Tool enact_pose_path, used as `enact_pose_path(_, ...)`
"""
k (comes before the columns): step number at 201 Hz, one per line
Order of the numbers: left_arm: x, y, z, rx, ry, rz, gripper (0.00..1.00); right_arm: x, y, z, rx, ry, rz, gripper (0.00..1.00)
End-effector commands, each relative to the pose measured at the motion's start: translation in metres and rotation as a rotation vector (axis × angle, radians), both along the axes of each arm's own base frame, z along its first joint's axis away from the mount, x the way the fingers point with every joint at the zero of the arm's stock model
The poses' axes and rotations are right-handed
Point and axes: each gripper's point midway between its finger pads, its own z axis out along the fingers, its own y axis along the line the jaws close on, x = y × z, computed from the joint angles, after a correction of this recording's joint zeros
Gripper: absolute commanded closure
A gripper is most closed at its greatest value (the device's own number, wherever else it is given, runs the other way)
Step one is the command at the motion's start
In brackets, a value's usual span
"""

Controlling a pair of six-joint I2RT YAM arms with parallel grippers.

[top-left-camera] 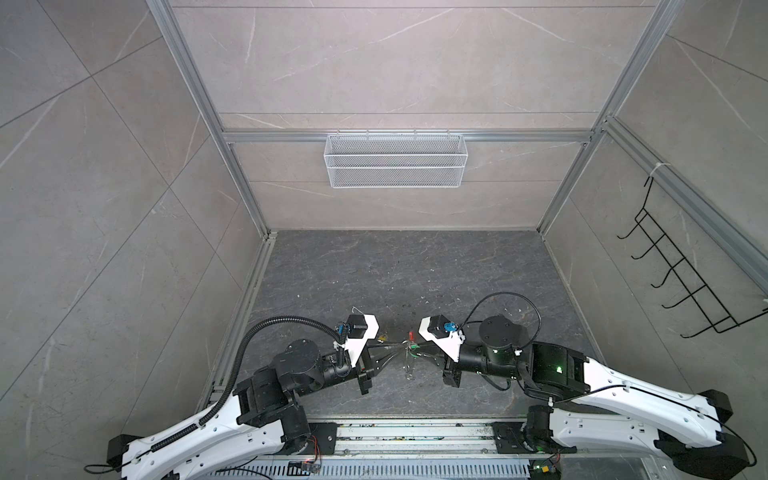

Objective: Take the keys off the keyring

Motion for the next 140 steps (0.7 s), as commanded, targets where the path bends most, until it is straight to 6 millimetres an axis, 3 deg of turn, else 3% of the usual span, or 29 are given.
enact_pose_path(1, 0.005, 0.008, 0.023, -0.043, -0.028, 0.046, 1.00, 0.009, -0.013, 0.008, -0.032, -0.042, -0.057, 1.00)
enact_pose_path(63, 0.021, 0.006, 0.011, 0.026, 0.024, 0.130, 1.00, 0.020, -0.022, 0.028, -0.052, -0.110, -0.119, 1.00)
enact_pose_path(140, 0.036, 0.007, 0.001, 0.099, 0.070, 0.215, 1.00, 0.029, -0.022, 0.034, -0.107, -0.134, -0.149, 1.00)
